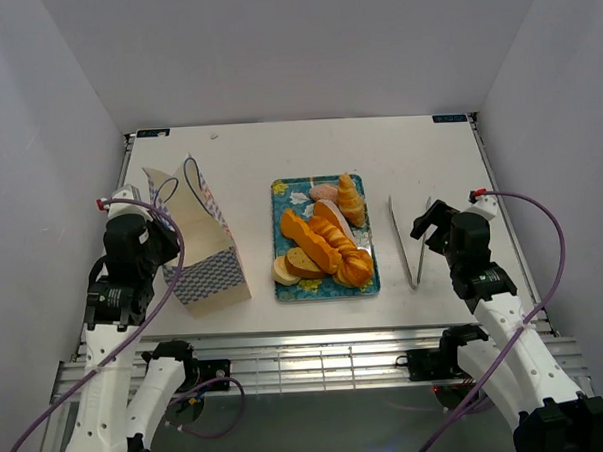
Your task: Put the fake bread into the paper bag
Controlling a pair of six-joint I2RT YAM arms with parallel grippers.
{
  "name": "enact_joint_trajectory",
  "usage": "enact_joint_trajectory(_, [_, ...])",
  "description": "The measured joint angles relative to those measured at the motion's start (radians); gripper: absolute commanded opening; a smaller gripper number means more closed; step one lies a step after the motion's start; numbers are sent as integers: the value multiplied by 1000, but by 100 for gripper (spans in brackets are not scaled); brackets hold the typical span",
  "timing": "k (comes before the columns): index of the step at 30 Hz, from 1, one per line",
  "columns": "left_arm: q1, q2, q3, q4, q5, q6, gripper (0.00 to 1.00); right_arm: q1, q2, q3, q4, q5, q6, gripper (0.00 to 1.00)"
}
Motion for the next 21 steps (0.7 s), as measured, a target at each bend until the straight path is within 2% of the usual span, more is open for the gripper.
enact_joint_trajectory(8, [0,110,5,115,-40,-3,0,0,9,0,0,-13,-2,90])
enact_joint_trajectory(15, [0,189,7,223,-78,5,0,0,-44,0,31,-115,-103,90])
enact_joint_trajectory(21, [0,227,7,298,-103,16,0,0,-7,39,1,-194,-216,90])
